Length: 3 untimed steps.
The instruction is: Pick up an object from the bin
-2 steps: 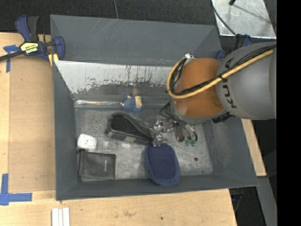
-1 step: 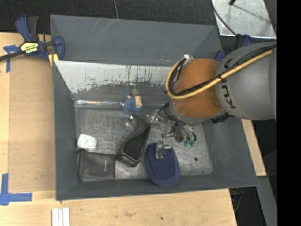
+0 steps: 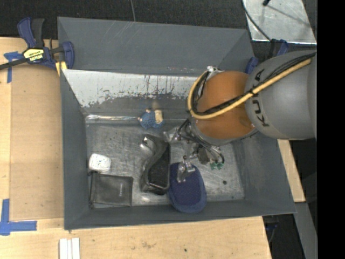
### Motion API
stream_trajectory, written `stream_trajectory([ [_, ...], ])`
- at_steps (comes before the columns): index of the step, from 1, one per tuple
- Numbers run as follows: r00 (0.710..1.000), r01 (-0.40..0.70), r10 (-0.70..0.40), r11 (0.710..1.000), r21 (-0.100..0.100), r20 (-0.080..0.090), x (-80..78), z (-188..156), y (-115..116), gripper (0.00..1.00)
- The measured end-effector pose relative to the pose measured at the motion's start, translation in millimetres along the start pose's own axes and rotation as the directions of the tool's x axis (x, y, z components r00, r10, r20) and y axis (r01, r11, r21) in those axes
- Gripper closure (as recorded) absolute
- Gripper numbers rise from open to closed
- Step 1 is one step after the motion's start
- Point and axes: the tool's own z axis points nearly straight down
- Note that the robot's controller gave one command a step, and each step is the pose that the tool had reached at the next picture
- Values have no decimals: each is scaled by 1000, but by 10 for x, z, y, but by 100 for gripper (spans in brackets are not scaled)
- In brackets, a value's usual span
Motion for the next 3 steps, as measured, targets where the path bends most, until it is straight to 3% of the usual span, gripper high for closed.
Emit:
stream_trajectory([
  [1,999,44,-45,999,-4,-30,50,-619,304,0],
  [2,909,416,-416,909,-14,-22,192,105,365,0],
  [3,909,416,-416,909,-14,-19,184,113,368,100],
])
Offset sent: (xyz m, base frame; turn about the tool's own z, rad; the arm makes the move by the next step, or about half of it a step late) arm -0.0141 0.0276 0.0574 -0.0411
